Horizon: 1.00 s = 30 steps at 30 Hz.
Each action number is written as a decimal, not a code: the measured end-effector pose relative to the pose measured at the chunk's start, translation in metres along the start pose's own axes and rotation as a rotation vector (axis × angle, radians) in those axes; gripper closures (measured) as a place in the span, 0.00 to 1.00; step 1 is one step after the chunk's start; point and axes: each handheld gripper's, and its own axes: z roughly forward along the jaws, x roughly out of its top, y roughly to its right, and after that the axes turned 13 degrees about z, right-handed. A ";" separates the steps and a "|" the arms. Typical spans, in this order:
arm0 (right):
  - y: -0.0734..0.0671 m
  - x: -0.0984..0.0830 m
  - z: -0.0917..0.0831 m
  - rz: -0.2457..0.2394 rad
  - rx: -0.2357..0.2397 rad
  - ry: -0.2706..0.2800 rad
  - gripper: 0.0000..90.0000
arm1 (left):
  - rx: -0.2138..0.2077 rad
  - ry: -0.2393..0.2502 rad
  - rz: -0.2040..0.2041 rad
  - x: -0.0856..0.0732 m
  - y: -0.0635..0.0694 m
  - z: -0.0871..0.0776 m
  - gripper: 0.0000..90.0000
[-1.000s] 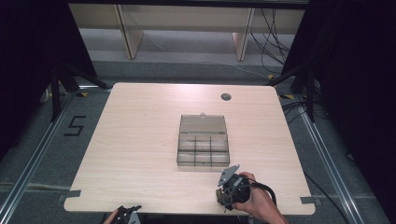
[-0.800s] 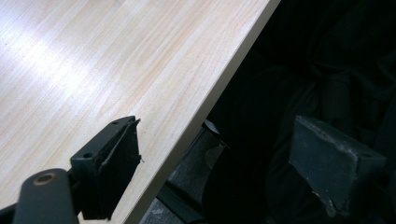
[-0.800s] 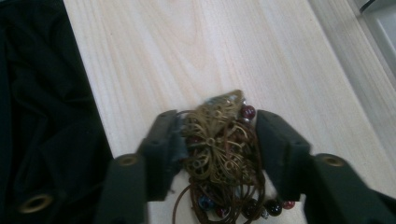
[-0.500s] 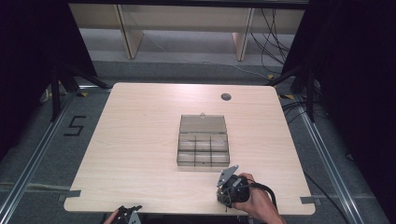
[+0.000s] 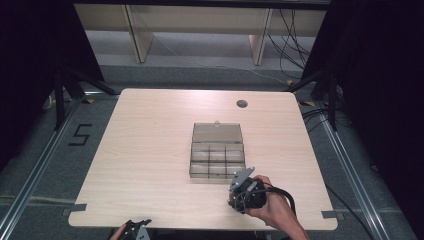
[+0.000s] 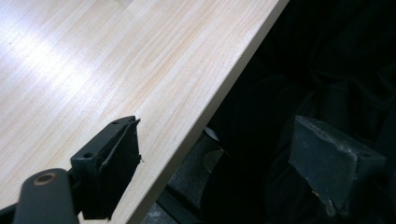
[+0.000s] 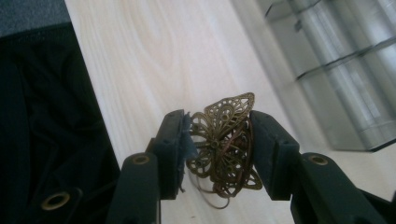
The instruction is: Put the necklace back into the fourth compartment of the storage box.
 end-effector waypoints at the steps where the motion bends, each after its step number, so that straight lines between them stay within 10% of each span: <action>1: 0.000 0.003 -0.004 0.000 0.004 0.007 0.65 | -0.003 -0.008 0.007 0.000 0.000 0.000 0.17; 12: -0.006 0.055 -0.028 -0.042 0.015 0.007 0.65 | -0.007 0.001 -0.013 0.000 -0.001 0.000 0.17; 30: 0.010 0.138 -0.004 -0.050 -0.012 -0.042 0.65 | -0.014 0.005 -0.002 -0.001 0.000 -0.002 0.17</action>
